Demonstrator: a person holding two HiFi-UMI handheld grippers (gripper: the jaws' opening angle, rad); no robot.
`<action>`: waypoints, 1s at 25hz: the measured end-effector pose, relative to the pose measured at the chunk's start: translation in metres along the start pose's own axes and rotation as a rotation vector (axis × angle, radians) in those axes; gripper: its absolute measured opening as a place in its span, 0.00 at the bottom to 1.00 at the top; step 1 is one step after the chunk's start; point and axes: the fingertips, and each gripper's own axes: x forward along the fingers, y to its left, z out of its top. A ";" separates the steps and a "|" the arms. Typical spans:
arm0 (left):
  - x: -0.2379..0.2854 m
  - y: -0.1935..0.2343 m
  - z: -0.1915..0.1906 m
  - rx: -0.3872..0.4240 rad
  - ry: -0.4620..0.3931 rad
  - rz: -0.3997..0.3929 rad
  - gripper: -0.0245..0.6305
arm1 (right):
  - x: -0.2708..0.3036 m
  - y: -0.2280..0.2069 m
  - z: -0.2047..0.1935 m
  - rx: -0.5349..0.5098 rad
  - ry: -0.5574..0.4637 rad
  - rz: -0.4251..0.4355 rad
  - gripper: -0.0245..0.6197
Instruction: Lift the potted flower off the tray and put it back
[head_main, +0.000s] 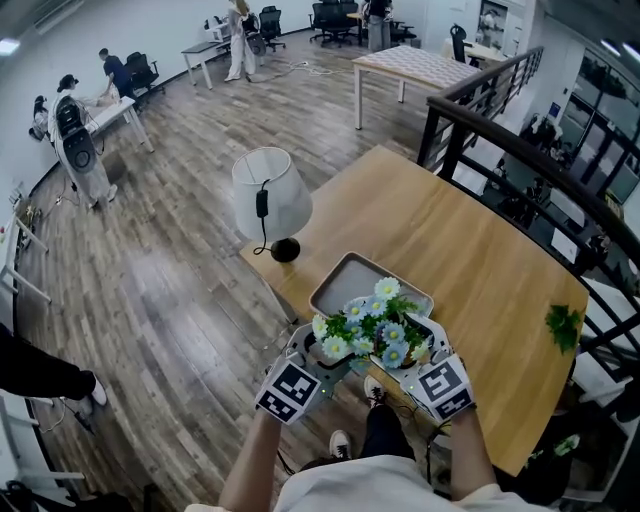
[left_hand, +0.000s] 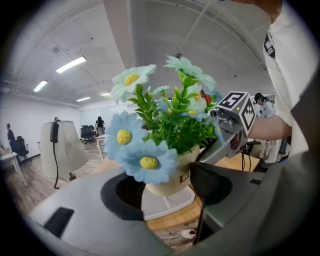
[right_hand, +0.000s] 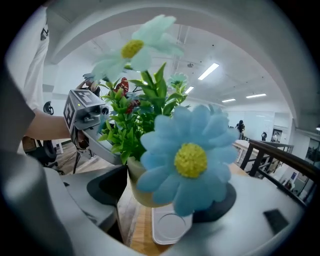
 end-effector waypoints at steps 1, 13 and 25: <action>0.006 0.006 -0.002 -0.004 0.002 -0.003 0.50 | 0.006 -0.006 -0.001 0.002 0.000 0.001 0.67; 0.065 0.078 -0.045 -0.031 0.077 -0.016 0.50 | 0.093 -0.055 -0.024 0.024 0.035 0.042 0.67; 0.122 0.115 -0.105 -0.095 0.178 -0.036 0.50 | 0.159 -0.086 -0.079 0.091 0.108 0.087 0.67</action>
